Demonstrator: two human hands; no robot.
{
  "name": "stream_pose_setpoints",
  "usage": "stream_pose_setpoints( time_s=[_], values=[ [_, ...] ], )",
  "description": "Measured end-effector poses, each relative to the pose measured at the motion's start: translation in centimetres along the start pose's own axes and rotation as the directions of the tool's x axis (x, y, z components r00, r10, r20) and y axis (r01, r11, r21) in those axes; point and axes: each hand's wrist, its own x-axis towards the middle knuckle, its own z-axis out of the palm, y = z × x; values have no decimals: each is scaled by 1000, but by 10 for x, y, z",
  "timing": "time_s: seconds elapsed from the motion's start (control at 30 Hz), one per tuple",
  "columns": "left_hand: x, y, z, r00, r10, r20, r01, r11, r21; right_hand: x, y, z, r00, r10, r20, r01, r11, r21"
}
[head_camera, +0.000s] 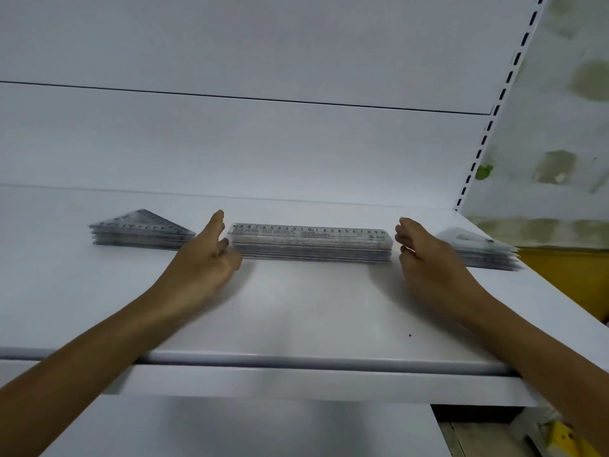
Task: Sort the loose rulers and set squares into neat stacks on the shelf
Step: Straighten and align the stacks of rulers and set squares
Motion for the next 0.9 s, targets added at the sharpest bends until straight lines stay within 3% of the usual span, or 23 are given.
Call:
stream_pose_setpoints(
  time_s=[0.33, 0.53, 0.63, 0.7, 0.8, 0.9],
  values=[
    [3, 4, 2, 999, 15, 37, -10, 993, -119, -3, -3, 4, 989, -124, 82, 123, 992, 19],
    [4, 2, 0, 998, 47, 52, -42, 994, -100, -4, -1, 6, 992, -93, 83, 89, 995, 46],
    [0, 3, -2, 988, 143, 58, -146, 988, 47, -3, -2, 2, 995, -49, 89, 43, 997, 64],
    [0, 9, -6, 964, 264, 38, -267, 947, 181, 1, -6, -5, 993, -100, 56, 100, 995, -4],
    [17, 26, -20, 890, 443, 104, -433, 753, 495, 16, -14, -22, 963, -254, 92, 268, 939, -217],
    [39, 46, -33, 913, 235, 333, -402, 654, 641, 38, -22, -33, 914, -250, 318, 347, 889, -299]
  ],
)
